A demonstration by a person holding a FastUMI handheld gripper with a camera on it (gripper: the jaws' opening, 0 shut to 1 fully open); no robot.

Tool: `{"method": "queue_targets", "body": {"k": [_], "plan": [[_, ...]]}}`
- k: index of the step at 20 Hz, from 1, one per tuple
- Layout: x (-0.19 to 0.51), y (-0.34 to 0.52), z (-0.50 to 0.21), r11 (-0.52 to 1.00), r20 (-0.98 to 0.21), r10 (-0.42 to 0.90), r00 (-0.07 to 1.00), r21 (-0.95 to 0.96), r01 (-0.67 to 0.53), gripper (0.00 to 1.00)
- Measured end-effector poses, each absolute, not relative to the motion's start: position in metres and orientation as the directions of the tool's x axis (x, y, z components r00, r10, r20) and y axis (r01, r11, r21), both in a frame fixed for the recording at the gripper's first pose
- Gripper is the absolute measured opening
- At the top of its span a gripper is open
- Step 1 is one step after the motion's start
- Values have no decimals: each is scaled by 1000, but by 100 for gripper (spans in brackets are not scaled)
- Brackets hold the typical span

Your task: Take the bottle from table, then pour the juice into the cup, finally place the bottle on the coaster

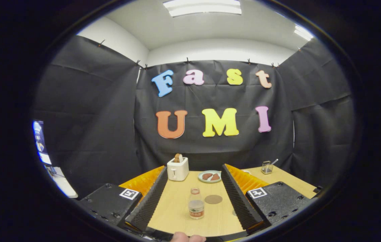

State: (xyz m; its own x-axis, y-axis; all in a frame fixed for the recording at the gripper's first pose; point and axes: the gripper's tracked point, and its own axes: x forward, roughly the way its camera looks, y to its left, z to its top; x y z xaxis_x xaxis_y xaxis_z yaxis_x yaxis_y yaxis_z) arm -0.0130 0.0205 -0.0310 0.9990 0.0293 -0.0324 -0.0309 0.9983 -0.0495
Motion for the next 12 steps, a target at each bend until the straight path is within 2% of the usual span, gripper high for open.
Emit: {"method": "queue_targets", "body": {"k": [5,12], "plan": [[-8,29,-78,997,-81,42,996,-57,-47,100],[14,24,-147,998,-86,60,995,28,-57,100]]}}
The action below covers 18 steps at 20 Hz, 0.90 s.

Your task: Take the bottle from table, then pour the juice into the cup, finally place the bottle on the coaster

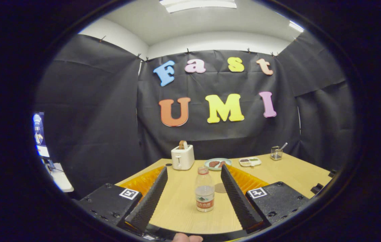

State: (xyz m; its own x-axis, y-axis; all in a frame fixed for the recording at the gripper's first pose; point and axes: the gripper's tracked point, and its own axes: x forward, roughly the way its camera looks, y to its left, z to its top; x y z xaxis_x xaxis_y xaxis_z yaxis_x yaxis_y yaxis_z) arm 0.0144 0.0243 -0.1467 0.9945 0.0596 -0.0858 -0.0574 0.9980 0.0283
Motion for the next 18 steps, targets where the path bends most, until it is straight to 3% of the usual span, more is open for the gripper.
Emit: {"method": "queue_targets", "body": {"k": [9,18], "plan": [[55,3,-243,995,-182,-27,983,-98,9,100],[93,10,-283,990,-201,-52,978,-137,24,100]]}}
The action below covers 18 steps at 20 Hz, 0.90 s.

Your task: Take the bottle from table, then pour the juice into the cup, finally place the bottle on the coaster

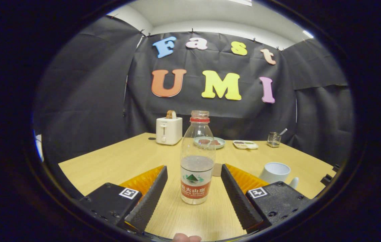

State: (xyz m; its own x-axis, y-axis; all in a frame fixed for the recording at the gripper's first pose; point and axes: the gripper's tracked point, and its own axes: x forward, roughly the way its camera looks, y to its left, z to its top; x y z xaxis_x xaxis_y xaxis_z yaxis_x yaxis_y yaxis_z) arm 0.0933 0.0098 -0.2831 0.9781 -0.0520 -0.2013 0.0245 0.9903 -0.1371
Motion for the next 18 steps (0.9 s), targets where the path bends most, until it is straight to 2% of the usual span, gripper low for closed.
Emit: {"method": "queue_targets", "body": {"k": [12,15,18], "plan": [[126,-3,-296,984,-221,-87,971,-173,48,100],[131,-3,-293,984,-220,-80,972,-171,43,89],[130,-1,-292,985,-234,-59,970,-169,19,83]]}}
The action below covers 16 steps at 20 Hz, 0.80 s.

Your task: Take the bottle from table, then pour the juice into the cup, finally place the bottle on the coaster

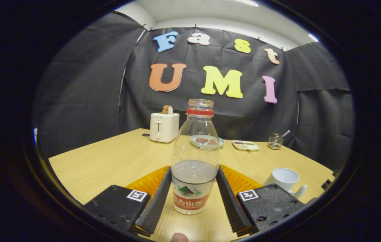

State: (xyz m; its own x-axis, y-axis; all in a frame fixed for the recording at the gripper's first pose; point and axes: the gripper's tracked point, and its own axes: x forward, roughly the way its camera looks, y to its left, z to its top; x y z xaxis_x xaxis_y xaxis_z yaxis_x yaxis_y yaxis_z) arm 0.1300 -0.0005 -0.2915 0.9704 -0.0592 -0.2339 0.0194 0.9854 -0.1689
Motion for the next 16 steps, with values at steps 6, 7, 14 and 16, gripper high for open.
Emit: {"method": "queue_targets", "body": {"k": [6,7,14,16], "plan": [[119,3,-269,984,-228,-31,973,-176,-10,78],[119,3,-266,984,-225,-28,974,-179,-13,78],[102,21,-230,995,-243,71,967,-49,-86,76],[98,30,-222,991,-233,133,963,57,-123,75]]}}
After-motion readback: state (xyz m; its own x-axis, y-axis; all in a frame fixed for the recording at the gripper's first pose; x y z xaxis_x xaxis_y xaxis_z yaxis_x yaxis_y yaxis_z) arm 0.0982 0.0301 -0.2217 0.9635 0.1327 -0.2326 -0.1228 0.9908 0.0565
